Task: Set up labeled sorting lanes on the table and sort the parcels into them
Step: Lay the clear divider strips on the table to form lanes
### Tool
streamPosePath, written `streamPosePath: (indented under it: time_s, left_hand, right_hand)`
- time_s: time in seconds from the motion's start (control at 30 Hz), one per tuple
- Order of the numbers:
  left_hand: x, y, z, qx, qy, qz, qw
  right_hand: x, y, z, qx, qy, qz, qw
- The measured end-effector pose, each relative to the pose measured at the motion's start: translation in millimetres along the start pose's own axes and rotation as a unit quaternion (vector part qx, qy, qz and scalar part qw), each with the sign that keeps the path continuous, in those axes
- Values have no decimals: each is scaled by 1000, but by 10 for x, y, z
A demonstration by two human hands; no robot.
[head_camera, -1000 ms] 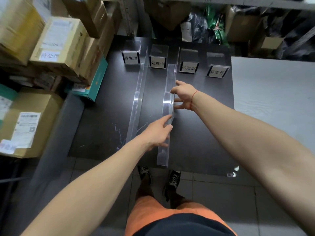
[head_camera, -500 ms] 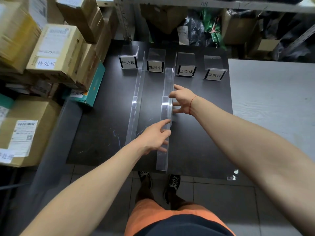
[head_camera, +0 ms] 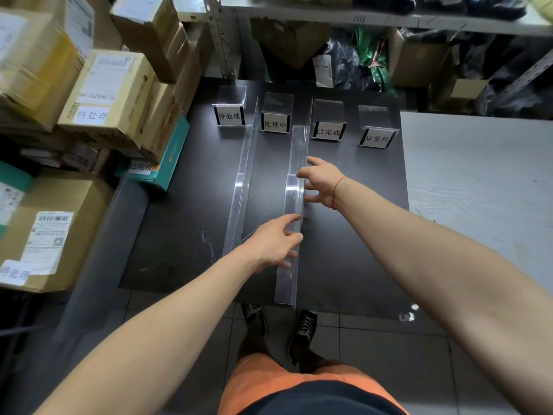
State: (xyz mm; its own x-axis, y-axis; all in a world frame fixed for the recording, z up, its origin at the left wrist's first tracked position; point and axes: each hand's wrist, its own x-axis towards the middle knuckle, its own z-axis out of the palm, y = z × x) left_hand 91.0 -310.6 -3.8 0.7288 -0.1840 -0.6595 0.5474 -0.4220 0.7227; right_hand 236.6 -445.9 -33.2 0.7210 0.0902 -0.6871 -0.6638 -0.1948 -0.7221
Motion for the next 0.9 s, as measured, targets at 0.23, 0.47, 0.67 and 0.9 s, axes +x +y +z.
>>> streamPosePath:
  time_s: [0.23,0.47,0.67,0.9]
  left_hand:
    - [-281,45,-252,-34,72,17,997]
    - [-853,-204,-1000,-105,230,62,965]
    - [-1348,-820,-1926,118,378,41,917]
    - [-1446,-1577,-2634,227,331,-72,913]
  right_hand:
    - [-389,-22,-121,-86,41,-83,992]
    - [-953,-229,275,-95,5,-160,983]
    - [-1213,-102,1350,-102,-67,-141,982]
    - [-1293,176,2707,-83,-80,-82,990]
